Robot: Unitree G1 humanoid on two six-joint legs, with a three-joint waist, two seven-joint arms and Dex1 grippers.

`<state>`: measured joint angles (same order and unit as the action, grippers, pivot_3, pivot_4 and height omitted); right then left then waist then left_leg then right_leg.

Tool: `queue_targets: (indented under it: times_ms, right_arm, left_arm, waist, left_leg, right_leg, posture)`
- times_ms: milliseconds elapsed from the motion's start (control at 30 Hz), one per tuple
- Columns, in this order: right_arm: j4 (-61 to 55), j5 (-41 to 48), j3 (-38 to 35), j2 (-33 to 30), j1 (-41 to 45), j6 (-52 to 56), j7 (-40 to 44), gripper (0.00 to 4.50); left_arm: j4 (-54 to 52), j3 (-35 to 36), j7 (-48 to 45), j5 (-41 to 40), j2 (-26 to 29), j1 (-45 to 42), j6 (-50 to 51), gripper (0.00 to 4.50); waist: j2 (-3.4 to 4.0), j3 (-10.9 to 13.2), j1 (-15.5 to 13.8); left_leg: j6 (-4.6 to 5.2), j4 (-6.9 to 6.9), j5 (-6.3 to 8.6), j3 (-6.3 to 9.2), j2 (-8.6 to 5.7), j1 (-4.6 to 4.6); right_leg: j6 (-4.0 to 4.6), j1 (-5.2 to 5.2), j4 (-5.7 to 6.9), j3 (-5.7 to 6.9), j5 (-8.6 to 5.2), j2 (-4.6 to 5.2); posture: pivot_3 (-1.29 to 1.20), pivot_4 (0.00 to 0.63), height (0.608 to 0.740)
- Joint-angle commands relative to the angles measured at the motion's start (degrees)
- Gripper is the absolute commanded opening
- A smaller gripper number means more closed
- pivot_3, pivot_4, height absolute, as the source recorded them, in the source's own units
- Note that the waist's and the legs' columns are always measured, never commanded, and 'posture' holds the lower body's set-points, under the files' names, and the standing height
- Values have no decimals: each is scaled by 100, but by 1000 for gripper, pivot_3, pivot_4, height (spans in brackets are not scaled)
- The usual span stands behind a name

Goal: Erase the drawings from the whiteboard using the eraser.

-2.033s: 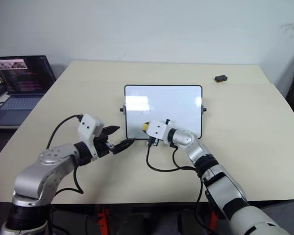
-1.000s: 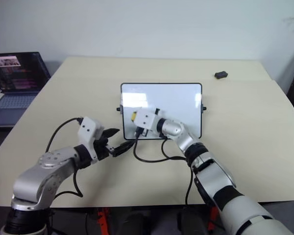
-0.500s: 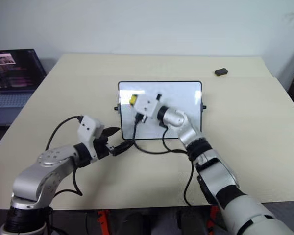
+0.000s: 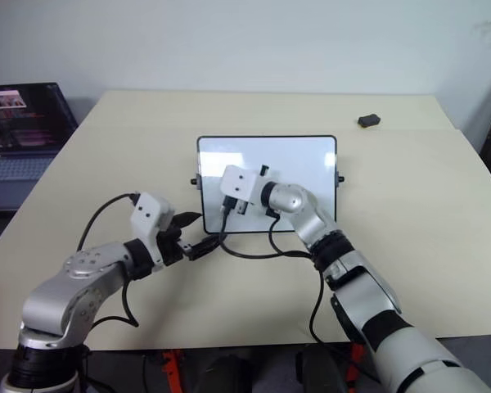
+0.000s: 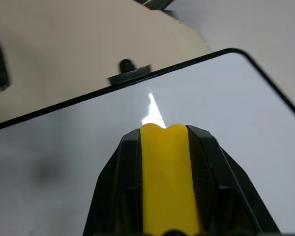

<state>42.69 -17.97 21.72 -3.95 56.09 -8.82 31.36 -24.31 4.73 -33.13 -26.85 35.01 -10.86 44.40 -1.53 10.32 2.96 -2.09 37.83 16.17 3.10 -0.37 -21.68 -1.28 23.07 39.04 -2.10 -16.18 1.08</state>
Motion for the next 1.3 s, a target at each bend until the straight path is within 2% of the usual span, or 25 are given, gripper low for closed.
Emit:
queue_targets:
  times_ms: [33, 267, 367, 533, 700, 900, 1033, 1200, 1300]
  right_arm:
    - [178, -221, 206, -204, -257, 443, 250, 970]
    - [-291, -168, 265, -282, -247, 122, 256, 970]
    - [-650, -30, 13, -215, -108, -320, -173, 969]
    - [-663, 136, -340, -119, 203, -451, -677, 969]
    - [-181, 110, -271, 3, 283, -206, -594, 969]
    - [-311, 113, 123, -28, -317, 75, 315, 969]
    - [-652, 96, 221, -93, -684, 251, 479, 969]
    - [-1482, 294, -120, -155, -930, 537, 250, 969]
    - [-2754, 673, -611, -276, -1406, 1135, 179, 969]
  left_arm:
    - [-142, 57, -2, -28, 3, -64, -80, 4500]
    - [-98, 28, -32, -13, 10, -120, -99, 4500]
    - [-84, 19, -41, -8, 10, -140, -103, 4500]
    - [-87, 2, -37, -6, -5, -146, -92, 4500]
    - [-106, -20, -36, -11, -19, -141, -88, 4500]
    - [-134, 30, -14, -17, -18, -73, -84, 4500]
    - [-154, 18, -7, -28, -36, -46, -79, 4500]
    - [-120, -9, -27, -16, -51, -70, -111, 4500]
    - [-100, -39, -168, -71, -71, -94, -223, 4500]
  waist:
    - [0, -2, 2]
    - [2, -1, -9]
    - [3, 4, -10]
    - [4, 8, -3]
    - [2, 6, 10]
    - [0, 5, 6]
    - [0, 5, 7]
    - [0, 5, -5]
    - [1, 5, -75]
  left_leg:
    - [0, 2, -1, 0, 0, 2]
    - [2, -4, 0, 8, -2, 83]
    - [2, -3, -1, 9, -2, 77]
    - [0, -6, 0, 8, 0, 56]
    - [-2, -1, 0, 4, 0, -12]
    - [-1, -1, 0, 0, 1, -26]
    - [-1, 1, 0, 3, 1, -14]
    - [-1, 4, -1, 7, 0, -13]
    - [-1, 4, -1, 11, 0, -22]
  right_leg:
    - [0, -1, 3, 0, 1, -1]
    - [-1, -89, -8, 4, -1, -1]
    - [-1, -83, -7, 5, -1, -1]
    - [-3, -64, -10, 2, -5, -2]
    - [-3, 10, -5, -1, -5, -1]
    - [-3, 20, -8, -3, -5, 0]
    - [-3, 13, 1, 0, -4, 0]
    - [-3, 11, 5, 3, 2, -1]
    - [-3, 15, -1, 6, 2, 0]
  posture:
    - [0, 150, 740]
    - [0, 150, 740]
    - [0, 150, 740]
    - [0, 150, 740]
    - [0, 150, 740]
    - [0, 150, 740]
    - [0, 150, 740]
    - [0, 150, 740]
    - [0, 150, 740]
